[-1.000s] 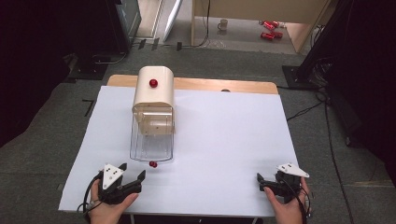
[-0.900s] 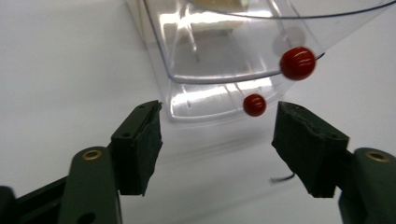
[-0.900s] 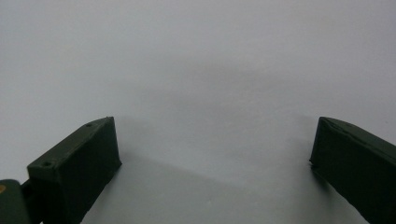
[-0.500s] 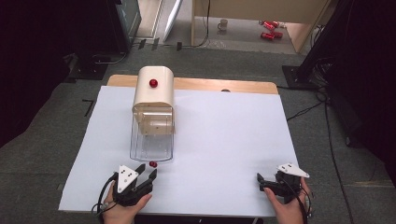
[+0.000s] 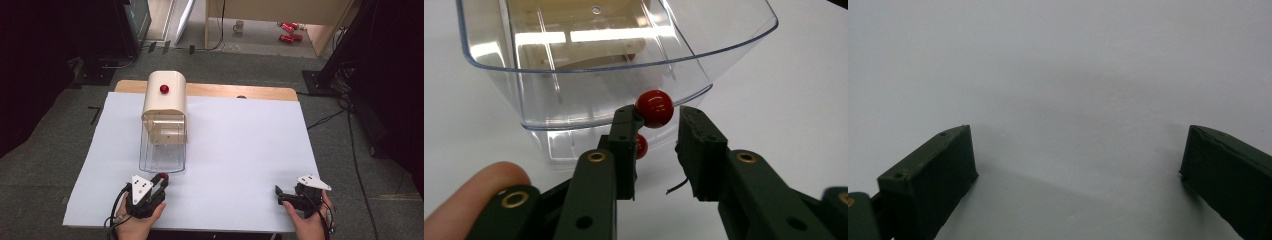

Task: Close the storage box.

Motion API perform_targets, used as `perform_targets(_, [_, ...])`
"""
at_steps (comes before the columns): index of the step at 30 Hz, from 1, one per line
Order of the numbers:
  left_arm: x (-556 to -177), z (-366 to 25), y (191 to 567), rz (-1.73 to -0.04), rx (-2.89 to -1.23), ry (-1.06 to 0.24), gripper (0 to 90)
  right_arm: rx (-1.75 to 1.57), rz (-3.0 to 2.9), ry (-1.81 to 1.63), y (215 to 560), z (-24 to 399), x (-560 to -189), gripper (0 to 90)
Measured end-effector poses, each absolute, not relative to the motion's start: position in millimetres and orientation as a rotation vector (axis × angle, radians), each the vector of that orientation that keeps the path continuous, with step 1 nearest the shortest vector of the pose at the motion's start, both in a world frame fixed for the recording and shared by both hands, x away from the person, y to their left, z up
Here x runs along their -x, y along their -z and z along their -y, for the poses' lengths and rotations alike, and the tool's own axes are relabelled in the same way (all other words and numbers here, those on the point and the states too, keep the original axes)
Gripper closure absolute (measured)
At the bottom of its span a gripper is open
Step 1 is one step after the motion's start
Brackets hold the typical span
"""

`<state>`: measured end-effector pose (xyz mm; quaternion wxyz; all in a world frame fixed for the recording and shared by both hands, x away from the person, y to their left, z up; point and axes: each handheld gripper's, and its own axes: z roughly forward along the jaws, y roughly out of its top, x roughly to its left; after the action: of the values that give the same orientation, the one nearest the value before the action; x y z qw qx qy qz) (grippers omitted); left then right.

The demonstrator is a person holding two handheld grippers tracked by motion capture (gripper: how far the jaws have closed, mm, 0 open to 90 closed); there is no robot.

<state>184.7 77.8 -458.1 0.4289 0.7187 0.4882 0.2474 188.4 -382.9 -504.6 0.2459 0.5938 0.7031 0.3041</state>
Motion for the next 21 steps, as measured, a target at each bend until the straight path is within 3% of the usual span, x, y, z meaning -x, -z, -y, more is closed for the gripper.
perform_targets(21, [-199, -87, 428, -1.146, -1.770, -0.614, 75.7, -1.619, -1.918, -0.830, 505, 383, -188, 0.9])
